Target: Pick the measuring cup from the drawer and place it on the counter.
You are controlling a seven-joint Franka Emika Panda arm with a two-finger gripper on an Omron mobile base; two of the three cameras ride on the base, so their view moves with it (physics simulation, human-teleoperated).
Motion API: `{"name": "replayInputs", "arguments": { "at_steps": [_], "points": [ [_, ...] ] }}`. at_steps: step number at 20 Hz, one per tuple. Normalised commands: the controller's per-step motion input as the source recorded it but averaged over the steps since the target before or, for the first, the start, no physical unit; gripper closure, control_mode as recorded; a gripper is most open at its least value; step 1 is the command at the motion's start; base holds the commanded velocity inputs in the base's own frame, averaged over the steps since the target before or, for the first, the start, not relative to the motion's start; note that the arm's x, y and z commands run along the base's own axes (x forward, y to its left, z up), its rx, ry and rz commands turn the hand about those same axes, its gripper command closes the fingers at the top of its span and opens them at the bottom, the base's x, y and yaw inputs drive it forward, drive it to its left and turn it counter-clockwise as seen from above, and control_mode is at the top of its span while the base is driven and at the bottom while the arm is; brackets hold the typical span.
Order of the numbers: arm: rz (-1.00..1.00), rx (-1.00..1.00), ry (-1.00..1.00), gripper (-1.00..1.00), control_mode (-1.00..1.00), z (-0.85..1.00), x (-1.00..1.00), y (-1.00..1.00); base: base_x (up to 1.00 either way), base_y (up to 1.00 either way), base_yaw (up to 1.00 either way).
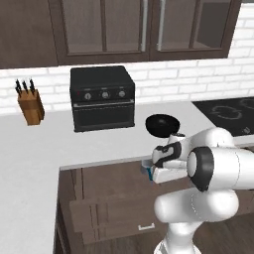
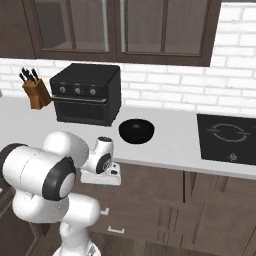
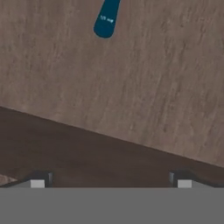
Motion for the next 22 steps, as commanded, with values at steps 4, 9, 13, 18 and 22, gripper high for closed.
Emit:
{"name": "replayInputs", "arguments": {
  "at_steps": [4, 9, 13, 18, 22],
  "points": [
    [0.05, 0.0, 0.02, -1.0, -1.0, -0.32, -1.0, -0.07, 0.0, 0.0, 0.0],
    [0.11, 0.0, 0.01, -1.0, -1.0, -0.22, -1.0, -0.09, 0.0, 0.0, 0.0],
    [0.13, 0.0, 0.0, -1.0, -1.0, 0.08, -1.0, -0.01, 0.0, 0.0, 0.0],
    [0.15, 0.01, -0.1, -1.0, -1.0, 0.87, -0.17, 0.1, 0.0, 0.0, 0.0],
    [0.14, 0.02, -0.11, -1.0, -1.0, 0.32, 0.37, 0.41, 0.0, 0.0, 0.0]
  ]
}}
